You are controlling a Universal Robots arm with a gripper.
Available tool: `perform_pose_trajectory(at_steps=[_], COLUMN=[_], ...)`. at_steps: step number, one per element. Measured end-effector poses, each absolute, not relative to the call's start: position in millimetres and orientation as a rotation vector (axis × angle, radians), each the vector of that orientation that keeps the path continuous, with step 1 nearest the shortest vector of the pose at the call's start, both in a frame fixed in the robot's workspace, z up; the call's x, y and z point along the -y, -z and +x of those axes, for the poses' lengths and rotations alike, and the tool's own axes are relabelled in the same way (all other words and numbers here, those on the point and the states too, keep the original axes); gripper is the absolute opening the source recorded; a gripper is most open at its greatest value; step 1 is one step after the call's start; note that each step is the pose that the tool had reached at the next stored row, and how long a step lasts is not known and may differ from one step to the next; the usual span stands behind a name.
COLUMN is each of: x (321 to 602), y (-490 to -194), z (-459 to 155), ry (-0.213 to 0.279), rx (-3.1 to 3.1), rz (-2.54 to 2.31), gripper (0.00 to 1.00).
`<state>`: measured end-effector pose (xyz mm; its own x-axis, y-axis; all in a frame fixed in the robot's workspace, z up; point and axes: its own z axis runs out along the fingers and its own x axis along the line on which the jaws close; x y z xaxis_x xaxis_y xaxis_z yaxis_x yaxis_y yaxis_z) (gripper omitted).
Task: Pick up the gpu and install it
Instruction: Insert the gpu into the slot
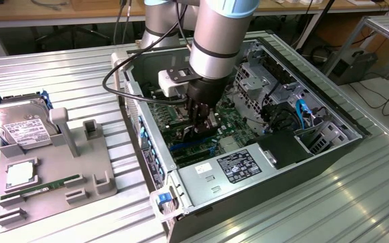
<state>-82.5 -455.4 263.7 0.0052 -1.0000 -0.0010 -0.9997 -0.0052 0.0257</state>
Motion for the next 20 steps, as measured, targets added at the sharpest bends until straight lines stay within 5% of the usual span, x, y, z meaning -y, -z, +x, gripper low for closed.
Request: perform_pose_trajectory(at_steps=[20], x=[451.1], y=[-256.9], z=[-85.1], ry=[0.026], rx=[2.205], rz=[2.209], gripper=[0.26])
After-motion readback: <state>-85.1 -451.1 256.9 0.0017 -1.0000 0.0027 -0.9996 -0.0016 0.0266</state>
